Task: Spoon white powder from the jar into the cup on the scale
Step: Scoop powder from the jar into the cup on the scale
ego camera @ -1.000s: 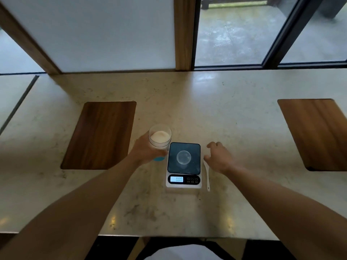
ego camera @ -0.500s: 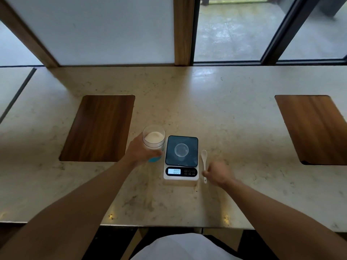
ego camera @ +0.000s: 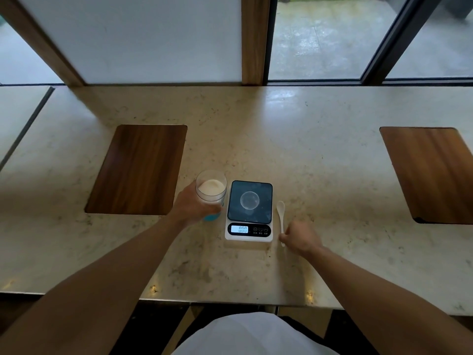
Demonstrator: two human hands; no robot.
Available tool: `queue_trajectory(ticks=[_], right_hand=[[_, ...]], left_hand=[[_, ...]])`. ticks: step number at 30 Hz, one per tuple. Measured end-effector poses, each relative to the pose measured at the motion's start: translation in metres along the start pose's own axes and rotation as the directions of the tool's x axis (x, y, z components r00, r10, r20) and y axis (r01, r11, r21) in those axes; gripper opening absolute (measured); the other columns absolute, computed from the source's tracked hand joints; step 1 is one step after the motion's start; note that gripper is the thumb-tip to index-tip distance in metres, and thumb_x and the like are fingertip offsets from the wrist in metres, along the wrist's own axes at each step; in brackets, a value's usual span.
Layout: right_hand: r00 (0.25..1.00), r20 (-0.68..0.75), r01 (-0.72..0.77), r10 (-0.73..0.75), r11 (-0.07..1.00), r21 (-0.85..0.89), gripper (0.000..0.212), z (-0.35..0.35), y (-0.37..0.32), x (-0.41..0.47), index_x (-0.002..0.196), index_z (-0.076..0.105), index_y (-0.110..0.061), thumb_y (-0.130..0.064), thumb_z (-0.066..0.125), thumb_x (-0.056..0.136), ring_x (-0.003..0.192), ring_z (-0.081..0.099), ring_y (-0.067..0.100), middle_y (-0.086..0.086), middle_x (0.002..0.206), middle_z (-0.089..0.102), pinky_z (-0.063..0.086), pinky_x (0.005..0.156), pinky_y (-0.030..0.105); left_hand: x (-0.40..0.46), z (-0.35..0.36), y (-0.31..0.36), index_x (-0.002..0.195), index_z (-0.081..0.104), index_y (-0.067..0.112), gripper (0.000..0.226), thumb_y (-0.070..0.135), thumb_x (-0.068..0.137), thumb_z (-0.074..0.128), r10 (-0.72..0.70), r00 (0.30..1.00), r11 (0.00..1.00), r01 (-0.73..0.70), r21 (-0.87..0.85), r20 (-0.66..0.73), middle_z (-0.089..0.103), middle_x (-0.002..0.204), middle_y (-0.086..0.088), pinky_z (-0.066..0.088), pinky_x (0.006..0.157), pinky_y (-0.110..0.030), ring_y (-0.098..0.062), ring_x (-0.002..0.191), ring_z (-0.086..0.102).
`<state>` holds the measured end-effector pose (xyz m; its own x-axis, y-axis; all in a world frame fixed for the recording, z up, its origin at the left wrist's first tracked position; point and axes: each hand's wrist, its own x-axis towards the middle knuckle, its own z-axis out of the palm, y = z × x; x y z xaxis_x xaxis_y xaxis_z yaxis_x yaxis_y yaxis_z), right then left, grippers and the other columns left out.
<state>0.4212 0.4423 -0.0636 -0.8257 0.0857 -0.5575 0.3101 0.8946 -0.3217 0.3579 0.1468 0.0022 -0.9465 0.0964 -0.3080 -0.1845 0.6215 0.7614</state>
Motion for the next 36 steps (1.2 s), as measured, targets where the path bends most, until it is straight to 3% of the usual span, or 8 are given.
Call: queue_trajectory(ticks=[5, 13, 17, 22, 26, 33, 36], right_hand=[[1.0, 0.016, 0.005, -0.006, 0.999, 0.042, 0.035, 0.002, 0.004, 0.001, 0.055, 0.053, -0.016, -0.026, 0.065, 0.086, 0.046, 0.044, 0.015, 0.0, 0.051, 0.048, 0.037, 0.048, 0.028], [0.995, -0.089, 0.049, -0.036, 0.988, 0.146, 0.041, -0.008, 0.005, -0.004, 0.052, 0.041, -0.02, -0.023, 0.061, 0.087, 0.044, 0.035, 0.015, 0.0, 0.049, 0.041, 0.028, 0.048, 0.03], [0.984, -0.18, 0.053, -0.009, 0.97, 0.238, 0.03, -0.026, -0.003, 0.0, 0.065, 0.054, -0.014, -0.027, 0.059, 0.092, 0.053, 0.048, 0.017, -0.001, 0.06, 0.055, 0.036, 0.049, 0.031], [0.947, -0.304, 0.212, -0.107, 0.918, 0.337, 0.017, -0.061, -0.028, 0.003, 0.085, 0.058, -0.013, -0.025, 0.054, 0.098, 0.064, 0.065, 0.023, 0.004, 0.075, 0.066, 0.056, 0.059, 0.039], [0.876, -0.418, 0.374, -0.24, 0.885, 0.276, 0.013, -0.084, -0.052, -0.001, 0.09, 0.056, -0.016, -0.024, 0.052, 0.099, 0.056, 0.052, 0.007, -0.007, 0.069, 0.058, 0.038, 0.048, 0.015], [0.731, -0.493, 0.628, -0.472, 0.747, 0.218, 0.016, -0.115, -0.084, -0.022, 0.084, 0.051, -0.022, -0.019, 0.056, 0.098, 0.056, 0.053, -0.003, -0.014, 0.063, 0.054, 0.04, 0.05, 0.009], [0.701, -0.438, 0.675, -0.562, 0.722, 0.154, 0.015, -0.121, -0.092, -0.027, 0.084, 0.053, -0.024, -0.02, 0.057, 0.098, 0.057, 0.055, 0.001, -0.015, 0.067, 0.058, 0.041, 0.051, 0.011]], left_hand=[[-0.001, 0.001, -0.003, 0.128, 0.054, 0.032, 0.077, 0.036, 0.06, 0.091, 0.002, 1.0, 1.0, -0.002, 0.0, -0.006, 0.065, 0.114, 0.01, 0.054, 0.094, -0.037, -0.017, 0.105, 0.063], [0.0, -0.002, -0.004, 0.126, 0.054, 0.034, 0.075, 0.036, 0.061, 0.091, 0.001, 1.0, 1.0, -0.001, -0.012, -0.009, 0.065, 0.113, 0.011, 0.053, 0.093, -0.037, -0.016, 0.105, 0.063], [0.002, -0.006, -0.002, 0.128, 0.053, 0.032, 0.076, 0.037, 0.062, 0.09, 0.016, 1.0, 1.0, -0.016, 0.009, 0.0, 0.065, 0.115, 0.009, 0.053, 0.096, -0.04, -0.016, 0.107, 0.063], [0.005, -0.008, 0.002, 0.129, 0.05, 0.033, 0.078, 0.037, 0.063, 0.089, 0.041, 0.999, 0.999, -0.041, 0.025, 0.001, 0.064, 0.115, 0.009, 0.052, 0.099, -0.043, -0.016, 0.106, 0.062], [0.009, -0.009, 0.004, 0.129, 0.052, 0.032, 0.078, 0.042, 0.06, 0.088, 0.025, 1.0, 0.998, -0.024, 0.055, -0.019, 0.065, 0.116, 0.009, 0.053, 0.098, -0.044, -0.017, 0.106, 0.063], [0.014, -0.012, 0.007, 0.13, 0.05, 0.029, 0.079, 0.046, 0.062, 0.086, 0.038, 0.999, 0.988, -0.033, 0.151, -0.031, 0.064, 0.119, 0.007, 0.053, 0.095, -0.037, -0.017, 0.107, 0.062], [0.015, -0.012, 0.008, 0.128, 0.051, 0.03, 0.078, 0.046, 0.06, 0.085, 0.041, 0.998, 0.985, -0.033, 0.167, -0.042, 0.065, 0.116, 0.008, 0.054, 0.092, -0.037, -0.016, 0.104, 0.063]])
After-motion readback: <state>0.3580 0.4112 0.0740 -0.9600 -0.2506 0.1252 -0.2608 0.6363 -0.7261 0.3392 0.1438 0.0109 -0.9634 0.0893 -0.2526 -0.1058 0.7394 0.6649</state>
